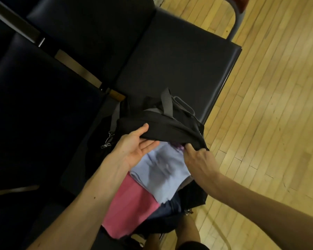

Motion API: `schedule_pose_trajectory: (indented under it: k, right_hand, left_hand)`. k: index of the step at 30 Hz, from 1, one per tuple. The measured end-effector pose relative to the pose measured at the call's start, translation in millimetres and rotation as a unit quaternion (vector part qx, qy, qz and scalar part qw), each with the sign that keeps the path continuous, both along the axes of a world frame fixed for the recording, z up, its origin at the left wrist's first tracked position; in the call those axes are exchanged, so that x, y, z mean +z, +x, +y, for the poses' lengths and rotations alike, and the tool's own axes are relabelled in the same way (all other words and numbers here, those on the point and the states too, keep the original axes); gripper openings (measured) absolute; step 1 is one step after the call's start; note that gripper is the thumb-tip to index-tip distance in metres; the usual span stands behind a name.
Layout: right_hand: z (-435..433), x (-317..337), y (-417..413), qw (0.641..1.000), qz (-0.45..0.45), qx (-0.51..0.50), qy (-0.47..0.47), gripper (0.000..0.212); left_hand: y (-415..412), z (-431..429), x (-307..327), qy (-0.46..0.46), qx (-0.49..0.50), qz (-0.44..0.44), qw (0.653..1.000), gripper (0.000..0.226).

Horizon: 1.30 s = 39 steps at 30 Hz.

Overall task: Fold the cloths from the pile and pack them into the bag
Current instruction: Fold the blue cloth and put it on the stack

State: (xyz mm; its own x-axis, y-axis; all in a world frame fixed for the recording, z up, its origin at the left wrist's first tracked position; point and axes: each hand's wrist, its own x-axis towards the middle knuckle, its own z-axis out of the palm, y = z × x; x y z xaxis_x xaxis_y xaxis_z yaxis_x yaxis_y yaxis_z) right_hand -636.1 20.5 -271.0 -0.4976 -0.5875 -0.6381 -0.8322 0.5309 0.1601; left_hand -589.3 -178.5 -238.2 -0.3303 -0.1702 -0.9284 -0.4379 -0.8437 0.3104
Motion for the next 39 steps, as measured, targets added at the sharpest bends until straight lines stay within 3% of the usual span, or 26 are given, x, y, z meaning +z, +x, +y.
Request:
schedule_pose_trajectory:
  k: [4, 7, 10, 13, 15, 17, 20, 21, 23, 25, 27, 30, 33, 36, 39]
  right_hand:
    - [5, 12, 3, 0.991, 0.029, 0.094, 0.093, 0.037]
    - [2, 26, -1, 0.984, 0.054, 0.143, 0.09, 0.038]
    - [14, 56, 1, 0.971, -0.045, 0.234, 0.002, 0.025]
    - [32, 100, -6, 0.929, -0.094, 0.31, -0.176, 0.018]
    - [38, 124, -10, 0.917, -0.087, 0.292, -0.256, 0.021]
    - [33, 146, -11, 0.915, -0.083, 0.281, -0.277, 0.024]
    - [22, 168, -17, 0.927, -0.071, 0.253, -0.268, 0.025]
    - [22, 169, -18, 0.93, -0.069, 0.247, -0.263, 0.026]
    - [26, 164, -22, 0.939, -0.067, 0.231, -0.248, 0.025]
    - [28, 154, -19, 0.948, -0.052, 0.182, -0.257, 0.029]
    - [30, 143, -2, 0.946, -0.004, 0.088, -0.312, 0.034]
    - [53, 125, 70, 0.894, 0.022, -0.084, -0.44, 0.038]
    - [92, 106, 159, 0.869, -0.038, -0.246, -0.427, 0.032]
    - [118, 87, 194, 0.787, -0.101, -0.488, -0.364, 0.05]
    - [111, 76, 201, 0.71, -0.292, -0.565, -0.303, 0.049]
  left_hand:
    - [16, 4, 17, -0.002, 0.014, 0.015, 1.0, 0.011]
    - [27, 3, 25, -0.002, 0.008, 0.029, 1.0, 0.015]
    - [46, -4, 31, -0.024, 0.047, 0.048, 0.997, 0.011]
    - [75, 14, 24, -0.082, 0.04, 0.09, 0.992, 0.014]
    - [96, 49, 12, -0.121, -0.054, 0.127, 0.983, 0.01]
    - [123, 86, -3, -0.12, -0.24, 0.144, 0.952, 0.041]
    - [166, 136, -28, -0.088, -0.524, 0.13, 0.837, 0.071]
    - [181, 148, -40, -0.116, -0.56, 0.118, 0.812, 0.074]
    - [200, 164, -52, -0.168, -0.563, 0.097, 0.803, 0.048]
    - [206, 168, -44, -0.24, -0.555, 0.099, 0.79, 0.023]
    - [199, 168, -22, -0.283, -0.557, 0.123, 0.771, 0.03]
    - [177, 158, 15, -0.375, -0.561, 0.144, 0.723, 0.026]
    - [170, 145, 40, -0.43, -0.535, 0.168, 0.708, 0.02]
    - [173, 136, 52, -0.38, -0.514, 0.152, 0.754, 0.036]
    - [172, 130, 56, -0.338, -0.485, 0.145, 0.794, 0.03]
